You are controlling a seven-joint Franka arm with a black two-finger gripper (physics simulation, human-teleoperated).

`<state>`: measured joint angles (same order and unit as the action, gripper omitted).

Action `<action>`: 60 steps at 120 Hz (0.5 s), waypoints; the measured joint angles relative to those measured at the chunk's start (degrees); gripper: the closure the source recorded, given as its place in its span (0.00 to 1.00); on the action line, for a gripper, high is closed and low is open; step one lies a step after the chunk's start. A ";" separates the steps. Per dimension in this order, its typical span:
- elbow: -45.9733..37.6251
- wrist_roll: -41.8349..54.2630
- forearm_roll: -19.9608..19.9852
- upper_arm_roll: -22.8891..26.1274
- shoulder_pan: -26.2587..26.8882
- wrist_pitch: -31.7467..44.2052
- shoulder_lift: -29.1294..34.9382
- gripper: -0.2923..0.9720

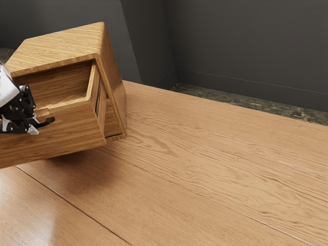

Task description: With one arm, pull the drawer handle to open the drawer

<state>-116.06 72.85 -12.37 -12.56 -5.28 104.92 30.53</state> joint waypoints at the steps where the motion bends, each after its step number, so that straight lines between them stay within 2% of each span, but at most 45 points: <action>1: 0.00 -0.02 0.00 0.07 0.00 -0.05 0.05 0.74; 12: 0.18 -0.17 0.04 1.45 -0.77 -0.78 1.31 0.72; 22: 2.70 -0.28 0.07 5.45 -2.95 -2.20 3.31 0.69; 30: 14.37 -0.32 0.18 8.77 -3.59 -5.96 0.31 0.67; 38: 34.47 -0.49 1.39 9.31 -3.55 -13.88 -11.63 0.60; 42: 39.98 -1.12 1.36 7.27 -0.51 -17.38 -16.55 0.54; 47: 43.42 -3.09 2.41 0.22 6.32 -20.98 -20.14 0.49; 52: 44.70 -5.18 5.10 -4.96 10.12 -23.91 -21.81 0.44; 60: 45.49 -8.26 7.43 -7.85 14.30 -27.51 -22.91 0.38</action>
<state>-70.57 64.59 -4.94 -20.41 9.02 77.42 7.61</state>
